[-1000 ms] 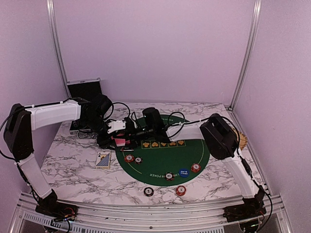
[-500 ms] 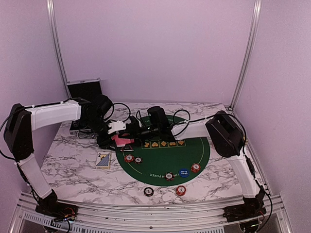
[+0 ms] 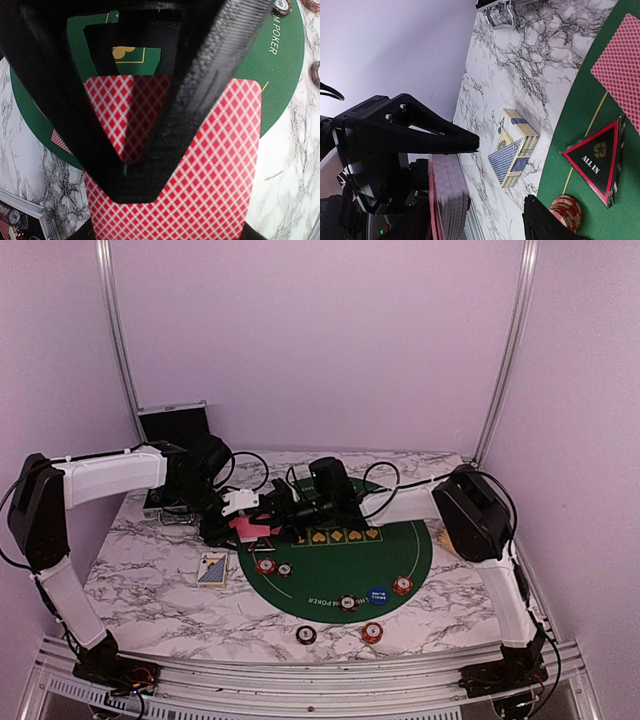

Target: Distribute texas hold em gaming equipment

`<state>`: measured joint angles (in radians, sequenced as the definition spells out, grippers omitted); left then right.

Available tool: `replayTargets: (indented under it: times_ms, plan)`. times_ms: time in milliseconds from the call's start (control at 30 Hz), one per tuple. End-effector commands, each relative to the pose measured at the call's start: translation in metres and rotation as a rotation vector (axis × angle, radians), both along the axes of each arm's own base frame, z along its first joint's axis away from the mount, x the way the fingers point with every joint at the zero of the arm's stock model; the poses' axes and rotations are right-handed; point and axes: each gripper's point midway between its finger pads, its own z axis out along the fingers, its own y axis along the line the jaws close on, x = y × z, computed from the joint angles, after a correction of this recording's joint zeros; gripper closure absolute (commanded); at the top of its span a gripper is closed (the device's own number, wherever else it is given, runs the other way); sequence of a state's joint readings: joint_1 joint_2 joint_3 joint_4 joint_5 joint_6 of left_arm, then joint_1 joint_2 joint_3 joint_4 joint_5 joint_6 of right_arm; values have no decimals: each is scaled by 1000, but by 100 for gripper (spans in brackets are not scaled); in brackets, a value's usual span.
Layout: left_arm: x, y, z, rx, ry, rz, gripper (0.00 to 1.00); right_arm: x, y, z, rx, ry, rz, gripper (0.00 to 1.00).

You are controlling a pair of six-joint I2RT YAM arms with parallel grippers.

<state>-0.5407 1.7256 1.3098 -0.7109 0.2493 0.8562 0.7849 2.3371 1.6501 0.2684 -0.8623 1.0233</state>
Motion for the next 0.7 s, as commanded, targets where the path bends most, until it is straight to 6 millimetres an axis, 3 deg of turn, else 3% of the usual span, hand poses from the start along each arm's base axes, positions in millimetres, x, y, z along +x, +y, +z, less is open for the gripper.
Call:
replayTargets:
  times_ms: [0,400,667]
  plan:
    - [6,-3,8,-11,-22,0,100,1,-3,28,31,-36,-5,40]
    - [7,0,5,4,-22,7,100,-3,-13,25,5,-39,-4,64]
    - [10,3,2,13,-19,18,100,0,-21,37,14,-53,-21,81]
